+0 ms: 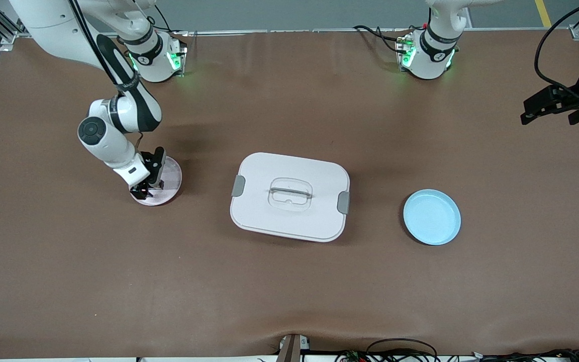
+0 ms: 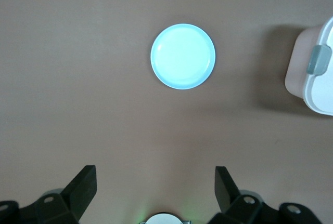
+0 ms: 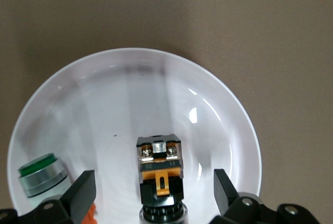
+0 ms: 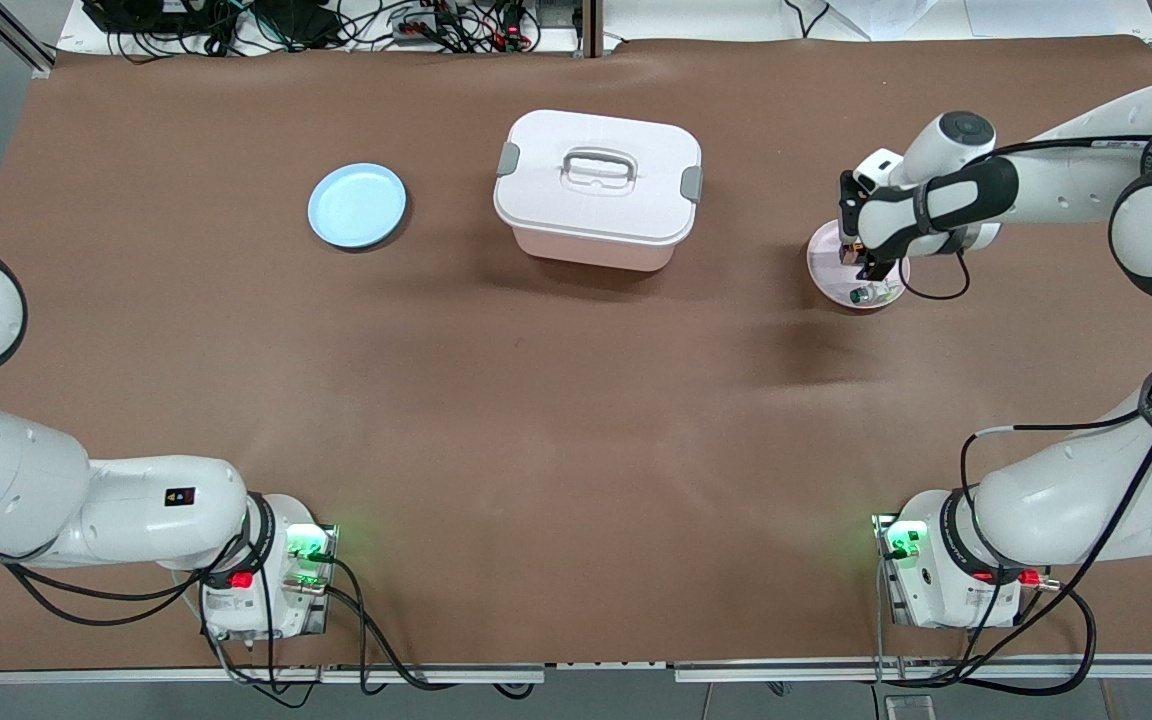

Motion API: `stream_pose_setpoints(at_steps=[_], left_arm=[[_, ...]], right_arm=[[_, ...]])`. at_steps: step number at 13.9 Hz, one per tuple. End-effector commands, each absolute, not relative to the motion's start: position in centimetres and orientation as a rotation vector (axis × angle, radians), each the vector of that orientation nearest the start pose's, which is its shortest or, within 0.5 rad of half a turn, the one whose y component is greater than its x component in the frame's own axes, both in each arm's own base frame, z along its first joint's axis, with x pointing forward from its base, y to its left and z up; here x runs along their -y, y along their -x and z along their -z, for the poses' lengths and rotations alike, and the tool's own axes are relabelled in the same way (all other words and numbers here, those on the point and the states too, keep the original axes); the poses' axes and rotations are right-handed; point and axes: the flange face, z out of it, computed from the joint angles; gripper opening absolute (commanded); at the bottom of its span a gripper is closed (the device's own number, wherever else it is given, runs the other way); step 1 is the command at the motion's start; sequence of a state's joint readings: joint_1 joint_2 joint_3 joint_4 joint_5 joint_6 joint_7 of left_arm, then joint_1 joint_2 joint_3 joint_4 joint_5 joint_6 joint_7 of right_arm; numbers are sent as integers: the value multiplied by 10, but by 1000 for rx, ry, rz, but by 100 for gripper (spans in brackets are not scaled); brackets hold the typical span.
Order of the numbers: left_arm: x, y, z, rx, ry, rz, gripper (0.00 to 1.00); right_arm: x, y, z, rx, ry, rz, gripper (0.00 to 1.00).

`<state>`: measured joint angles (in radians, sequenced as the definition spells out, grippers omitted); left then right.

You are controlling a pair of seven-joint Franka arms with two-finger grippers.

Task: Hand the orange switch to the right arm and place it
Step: 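Lower the switch onto the white plate with the right gripper, then open the right gripper and raise it away from the plate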

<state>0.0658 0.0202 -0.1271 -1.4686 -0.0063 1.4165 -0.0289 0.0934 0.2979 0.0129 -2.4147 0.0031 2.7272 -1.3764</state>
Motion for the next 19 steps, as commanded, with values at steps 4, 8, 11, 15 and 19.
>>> stream_pose_setpoints(at_steps=[4, 8, 11, 15, 19], left_arm=[[70, -537, -647, -181, 3054, -119, 100], [69, -533, -643, -171, 3064, -110, 100], [61, -531, -640, -140, 3105, -81, 100], [59, -532, -642, -121, 3107, -74, 100], [61, -533, -645, -116, 3109, -69, 100]], right_arm=[[-61, -509, -259, 1983, 2353, -109, 100], [-63, -518, -316, 1683, 2503, -286, 100], [-63, -521, -358, 1442, 2638, -363, 100], [-64, -534, -423, 1137, 2798, -428, 100], [-71, -543, -482, 920, 2904, -431, 100]])
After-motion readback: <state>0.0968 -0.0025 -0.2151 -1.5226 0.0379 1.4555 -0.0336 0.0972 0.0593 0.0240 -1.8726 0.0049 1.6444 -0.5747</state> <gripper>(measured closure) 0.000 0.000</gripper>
